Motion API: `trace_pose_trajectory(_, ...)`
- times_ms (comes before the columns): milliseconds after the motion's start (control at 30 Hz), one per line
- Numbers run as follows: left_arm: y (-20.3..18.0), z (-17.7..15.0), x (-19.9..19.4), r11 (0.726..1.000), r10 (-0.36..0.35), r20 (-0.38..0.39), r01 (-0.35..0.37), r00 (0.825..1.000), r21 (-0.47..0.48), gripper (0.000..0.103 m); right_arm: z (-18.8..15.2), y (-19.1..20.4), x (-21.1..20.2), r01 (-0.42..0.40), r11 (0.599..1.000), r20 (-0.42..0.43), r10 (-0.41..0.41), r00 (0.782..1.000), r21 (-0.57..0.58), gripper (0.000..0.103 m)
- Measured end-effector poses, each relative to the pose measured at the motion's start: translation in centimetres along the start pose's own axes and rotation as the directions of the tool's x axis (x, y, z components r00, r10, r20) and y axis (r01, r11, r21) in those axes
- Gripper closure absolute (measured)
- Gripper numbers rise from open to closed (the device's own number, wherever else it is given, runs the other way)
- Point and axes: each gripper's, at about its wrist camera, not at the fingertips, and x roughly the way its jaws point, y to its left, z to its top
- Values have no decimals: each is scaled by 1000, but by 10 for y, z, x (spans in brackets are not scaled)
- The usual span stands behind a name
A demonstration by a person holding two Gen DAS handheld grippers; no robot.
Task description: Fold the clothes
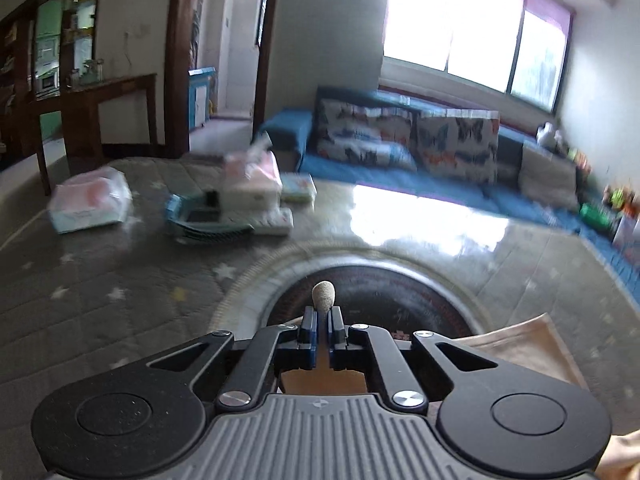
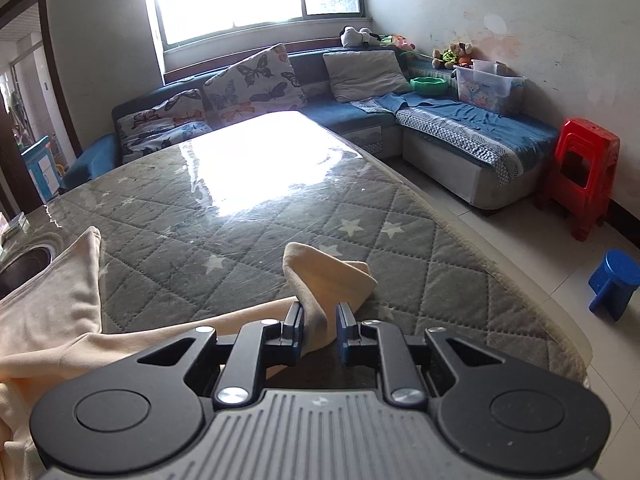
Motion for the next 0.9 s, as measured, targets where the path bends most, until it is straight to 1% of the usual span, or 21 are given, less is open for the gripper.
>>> trace_pose_trajectory(200,42,-16,-76,998,-4,76,9,997,-56,98,-5,-12,-4,38,999,3,-39,999,9,88)
trace_pose_trajectory(267,56,-25,-93,998,23,76,-18,997,-68,98,-6,-17,-6,50,999,4,-51,999,14,88)
trace_pose_trajectory(333,71,-35,-102,995,65,62,-60,996,-85,98,-7,-24,-8,68,997,2,-68,998,24,88)
trace_pose_trajectory(400,85,-48,-104,987,124,36,-119,992,-103,98,-7,-28,-8,78,997,2,-78,997,29,88)
trace_pose_trajectory(533,113,-71,-95,964,213,-63,-220,975,-148,98,-7,-32,-10,84,996,6,-84,996,28,88)
trace_pose_trajectory(600,119,-80,-90,958,243,-107,-256,964,-133,98,-7,-33,-10,83,996,7,-83,996,24,87)
trace_pose_trajectory(667,120,-87,-85,960,240,-133,-255,962,-113,98,-6,-33,-10,76,997,4,-76,997,19,86)
trace_pose_trajectory(733,118,-90,-80,958,257,-142,-271,956,-90,98,-5,-28,-9,59,998,7,-59,998,1,86)
trace_pose_trajectory(800,119,-92,-75,952,284,-154,-297,946,-67,97,-3,-23,-5,37,999,2,-37,999,-23,85)
trace_pose_trajectory(867,119,-94,-70,955,279,-172,-293,945,-56,97,0,-20,1,25,999,-7,-25,1000,-26,82)
trace_pose_trajectory(900,121,-94,-69,955,281,-178,-293,943,-47,97,1,-20,5,28,999,-13,-28,1000,-23,78)
